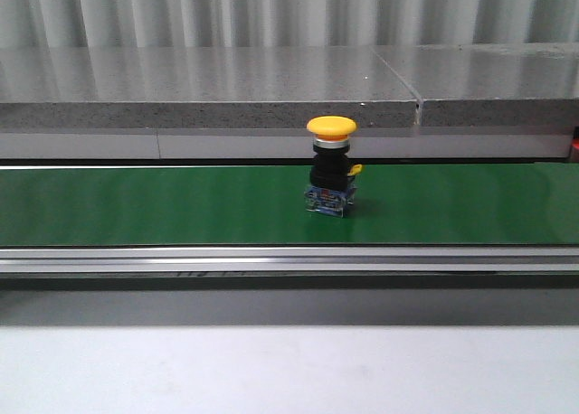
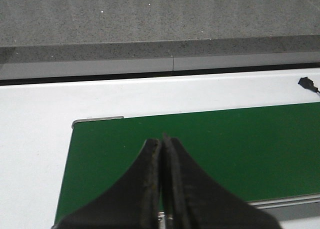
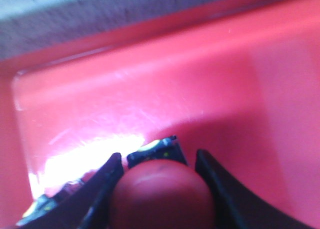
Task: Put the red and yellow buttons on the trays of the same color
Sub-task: 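Lower the red button into the red tray and open the right gripper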
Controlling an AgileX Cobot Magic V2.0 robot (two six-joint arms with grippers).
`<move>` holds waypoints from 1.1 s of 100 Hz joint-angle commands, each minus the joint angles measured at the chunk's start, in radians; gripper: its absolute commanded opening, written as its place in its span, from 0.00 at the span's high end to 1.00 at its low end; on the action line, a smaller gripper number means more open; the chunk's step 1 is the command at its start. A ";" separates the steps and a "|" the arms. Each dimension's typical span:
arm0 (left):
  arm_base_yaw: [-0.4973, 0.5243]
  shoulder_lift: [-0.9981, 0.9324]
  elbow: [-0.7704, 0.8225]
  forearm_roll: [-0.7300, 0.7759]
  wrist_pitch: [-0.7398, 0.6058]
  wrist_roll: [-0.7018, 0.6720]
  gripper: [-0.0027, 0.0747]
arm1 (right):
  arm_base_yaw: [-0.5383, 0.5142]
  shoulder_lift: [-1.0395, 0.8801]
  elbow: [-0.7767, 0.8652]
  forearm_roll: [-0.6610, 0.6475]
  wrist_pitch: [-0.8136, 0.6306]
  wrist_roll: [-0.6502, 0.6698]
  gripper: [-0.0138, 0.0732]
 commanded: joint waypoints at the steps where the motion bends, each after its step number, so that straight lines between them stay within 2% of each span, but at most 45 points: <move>1: -0.007 0.002 -0.028 -0.018 -0.078 -0.001 0.99 | -0.004 -0.052 -0.035 0.013 -0.030 -0.004 0.70; 20: -0.007 0.002 -0.028 -0.018 -0.078 -0.001 0.99 | -0.004 -0.049 -0.035 0.013 -0.031 -0.004 0.70; 27: -0.007 0.002 -0.028 -0.018 -0.078 -0.001 0.99 | -0.004 -0.049 -0.035 0.013 -0.030 -0.004 0.67; 37: -0.007 0.002 -0.028 -0.018 -0.078 -0.001 0.99 | -0.004 -0.049 -0.035 0.013 -0.030 -0.004 0.55; 49: -0.007 0.002 -0.028 -0.018 -0.078 -0.001 0.99 | -0.004 -0.052 -0.036 0.013 -0.030 -0.004 0.33; 54: -0.007 0.002 -0.028 -0.018 -0.078 -0.001 0.99 | -0.004 -0.057 -0.036 0.013 -0.031 -0.004 0.29; 89: -0.007 0.002 -0.028 -0.018 -0.078 -0.001 0.99 | -0.004 -0.122 -0.111 0.013 -0.001 -0.004 0.29; 110: -0.007 0.002 -0.028 -0.018 -0.078 -0.001 0.99 | -0.004 -0.215 -0.119 0.002 0.069 -0.041 0.29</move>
